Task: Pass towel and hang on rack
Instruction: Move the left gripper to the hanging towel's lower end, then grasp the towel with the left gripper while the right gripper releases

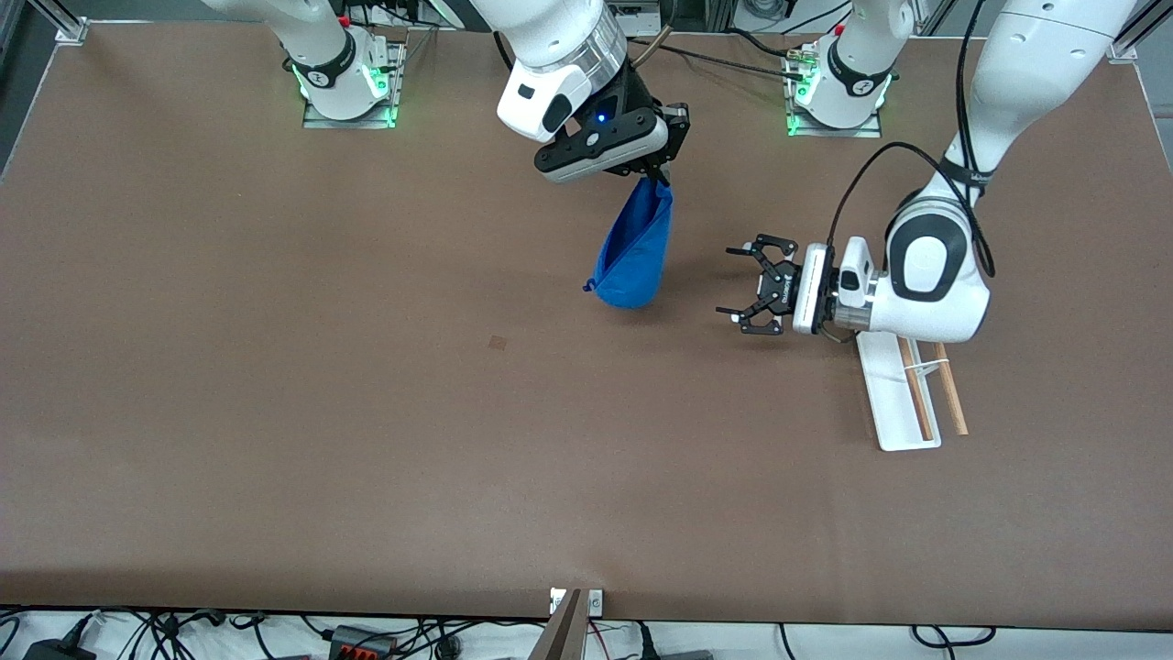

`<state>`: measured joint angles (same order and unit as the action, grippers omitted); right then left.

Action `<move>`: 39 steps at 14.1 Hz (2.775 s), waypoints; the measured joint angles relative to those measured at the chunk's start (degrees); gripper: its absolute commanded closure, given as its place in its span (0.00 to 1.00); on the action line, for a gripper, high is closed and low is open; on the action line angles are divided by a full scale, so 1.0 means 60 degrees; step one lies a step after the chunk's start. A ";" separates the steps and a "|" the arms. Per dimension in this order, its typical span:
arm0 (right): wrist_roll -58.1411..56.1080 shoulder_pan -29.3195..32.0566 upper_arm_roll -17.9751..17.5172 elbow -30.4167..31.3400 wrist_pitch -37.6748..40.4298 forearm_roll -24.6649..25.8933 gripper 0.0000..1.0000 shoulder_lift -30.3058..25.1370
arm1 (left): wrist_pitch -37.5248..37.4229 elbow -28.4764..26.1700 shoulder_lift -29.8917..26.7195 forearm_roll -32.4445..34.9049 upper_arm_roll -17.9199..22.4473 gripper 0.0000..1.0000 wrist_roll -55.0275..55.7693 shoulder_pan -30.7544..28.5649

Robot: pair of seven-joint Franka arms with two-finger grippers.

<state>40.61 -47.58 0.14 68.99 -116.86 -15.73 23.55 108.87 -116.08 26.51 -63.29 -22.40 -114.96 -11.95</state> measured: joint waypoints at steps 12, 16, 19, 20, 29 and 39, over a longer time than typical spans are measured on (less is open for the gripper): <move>0.0021 -0.0005 0.0000 -0.0001 -0.0001 -0.0001 1.00 0.0000 | 0.2104 -0.1067 0.0566 -0.2853 -0.0640 0.00 -0.2743 0.0814; 0.0021 -0.0005 0.0000 -0.0001 -0.0001 -0.0001 1.00 0.0000 | 0.2104 -0.1074 0.0569 -0.3085 -0.0775 0.24 -0.2877 0.0837; 0.0021 -0.0005 0.0001 -0.0001 -0.0001 -0.0001 1.00 0.0000 | 0.2105 -0.1099 0.0582 -0.3723 -0.0805 0.93 -0.3767 0.0871; 0.0021 -0.0004 0.0002 -0.0001 -0.0001 -0.0001 1.00 0.0000 | 0.2105 -0.1143 0.0644 -0.3969 -0.0806 0.99 -0.4052 0.0877; 0.0021 -0.0004 0.0009 -0.0001 -0.0001 -0.0001 1.00 0.0000 | 0.2382 -0.1126 0.1040 -0.4304 -0.0814 0.99 -0.4065 0.1047; 0.0021 0.0003 0.0028 -0.0001 -0.0001 0.0000 0.00 0.0004 | 0.2548 -0.1041 0.1013 -0.4313 -0.0808 0.99 -0.3641 0.1076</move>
<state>40.74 -47.57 0.31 68.99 -116.86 -15.74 23.58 124.16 -122.33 32.59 -89.17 -27.24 -136.81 -5.49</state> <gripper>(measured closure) 0.828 0.982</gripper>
